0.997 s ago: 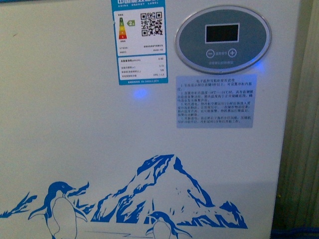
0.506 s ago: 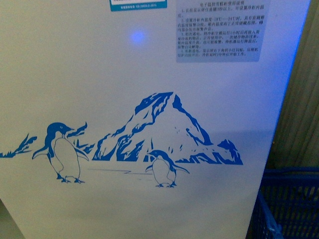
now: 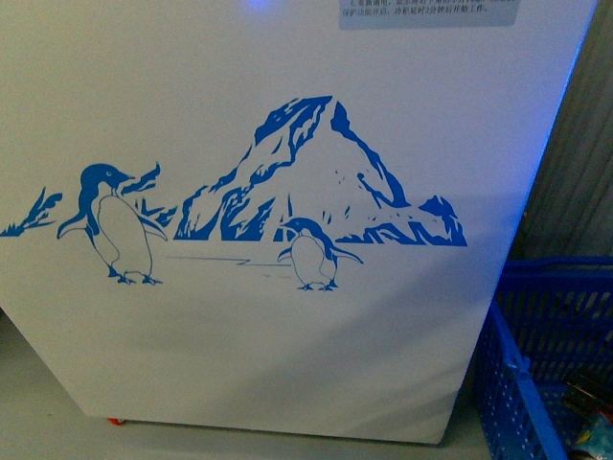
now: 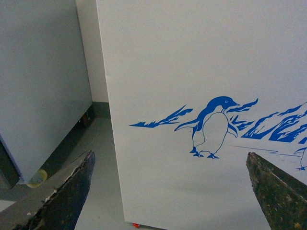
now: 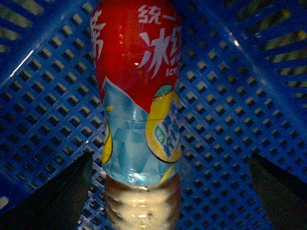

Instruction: Put drink in fridge

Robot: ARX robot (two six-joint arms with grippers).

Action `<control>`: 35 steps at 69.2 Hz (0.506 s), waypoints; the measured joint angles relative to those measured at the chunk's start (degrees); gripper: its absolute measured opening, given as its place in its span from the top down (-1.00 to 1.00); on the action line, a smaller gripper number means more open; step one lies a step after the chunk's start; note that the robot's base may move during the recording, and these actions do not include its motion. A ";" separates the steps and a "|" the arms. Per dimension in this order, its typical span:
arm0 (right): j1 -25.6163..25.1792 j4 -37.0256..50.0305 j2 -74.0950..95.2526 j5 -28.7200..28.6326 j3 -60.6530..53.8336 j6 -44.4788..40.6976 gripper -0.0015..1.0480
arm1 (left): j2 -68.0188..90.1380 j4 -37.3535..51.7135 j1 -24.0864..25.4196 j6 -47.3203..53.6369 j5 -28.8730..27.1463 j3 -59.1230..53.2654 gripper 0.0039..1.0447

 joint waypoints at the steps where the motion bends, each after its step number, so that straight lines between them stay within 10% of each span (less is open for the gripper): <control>1: 0.00 -0.31 0.90 -0.22 0.81 0.07 -0.85 | 0.00 0.00 0.00 0.00 -0.02 0.00 -0.85; 35: 0.24 -4.00 14.01 -1.44 15.82 -2.12 -0.85 | 0.00 0.00 0.00 0.00 0.00 0.00 -0.85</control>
